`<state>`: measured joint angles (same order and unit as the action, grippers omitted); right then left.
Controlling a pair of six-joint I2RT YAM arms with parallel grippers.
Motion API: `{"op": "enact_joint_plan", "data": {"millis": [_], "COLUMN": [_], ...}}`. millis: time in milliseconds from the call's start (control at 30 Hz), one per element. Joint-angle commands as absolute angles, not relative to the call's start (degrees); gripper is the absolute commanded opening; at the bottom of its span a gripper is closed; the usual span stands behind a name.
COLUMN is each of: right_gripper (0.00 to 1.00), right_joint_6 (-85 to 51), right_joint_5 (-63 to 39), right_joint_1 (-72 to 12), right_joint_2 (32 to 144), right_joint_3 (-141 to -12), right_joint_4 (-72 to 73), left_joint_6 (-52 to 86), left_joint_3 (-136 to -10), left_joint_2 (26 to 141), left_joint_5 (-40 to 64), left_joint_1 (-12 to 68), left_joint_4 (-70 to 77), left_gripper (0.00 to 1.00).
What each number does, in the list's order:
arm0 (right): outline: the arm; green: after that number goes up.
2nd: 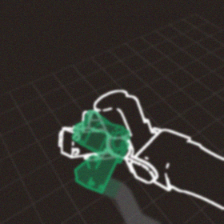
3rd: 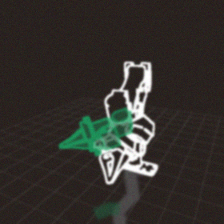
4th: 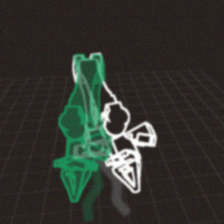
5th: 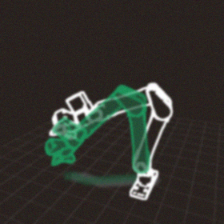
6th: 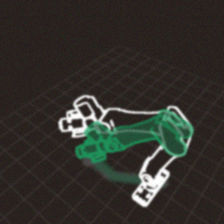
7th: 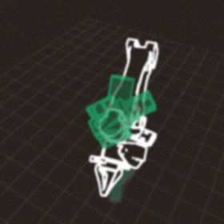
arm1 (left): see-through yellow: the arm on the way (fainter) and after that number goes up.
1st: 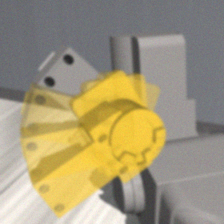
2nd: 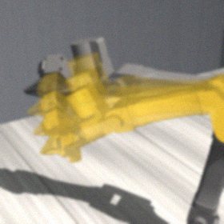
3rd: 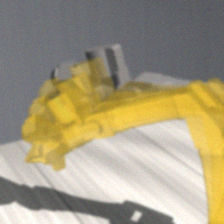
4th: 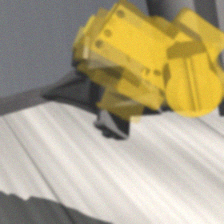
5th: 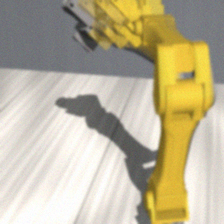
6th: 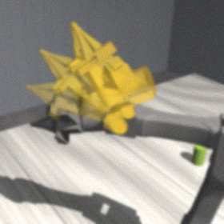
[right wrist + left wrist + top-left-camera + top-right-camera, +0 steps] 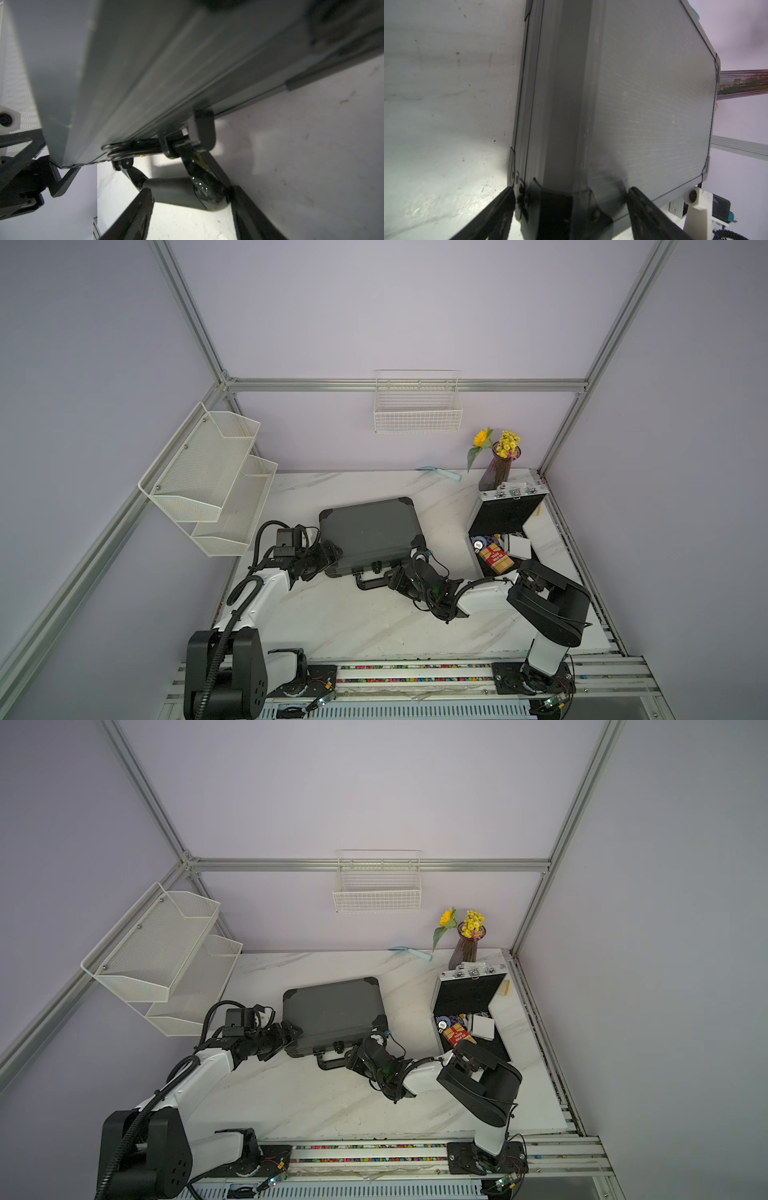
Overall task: Open the poker set cases
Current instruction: Pick up the poker set case from the center of the board.
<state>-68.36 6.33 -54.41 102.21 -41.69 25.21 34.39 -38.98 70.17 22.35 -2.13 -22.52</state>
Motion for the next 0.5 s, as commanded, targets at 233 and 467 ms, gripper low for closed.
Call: {"op": "enact_joint_plan", "data": {"millis": [233, 467], "right_gripper": [0.53, 0.51], "right_joint_6": [-71.8, -72.2], "right_joint_5": [5.0, 5.0], "right_joint_1": [-54.0, -54.0], "right_joint_2": [100.8, 100.9], "right_joint_3": [-37.6, -36.3], "right_joint_4": [35.2, 38.9], "left_joint_6": [34.1, 34.1], "left_joint_3": [-37.4, -37.4], "left_joint_2": [70.7, 70.8], "left_joint_5": [22.8, 22.9], "left_joint_1": [-2.5, -2.5], "left_joint_4": [-22.6, -22.7], "left_gripper": [0.84, 0.84]}}
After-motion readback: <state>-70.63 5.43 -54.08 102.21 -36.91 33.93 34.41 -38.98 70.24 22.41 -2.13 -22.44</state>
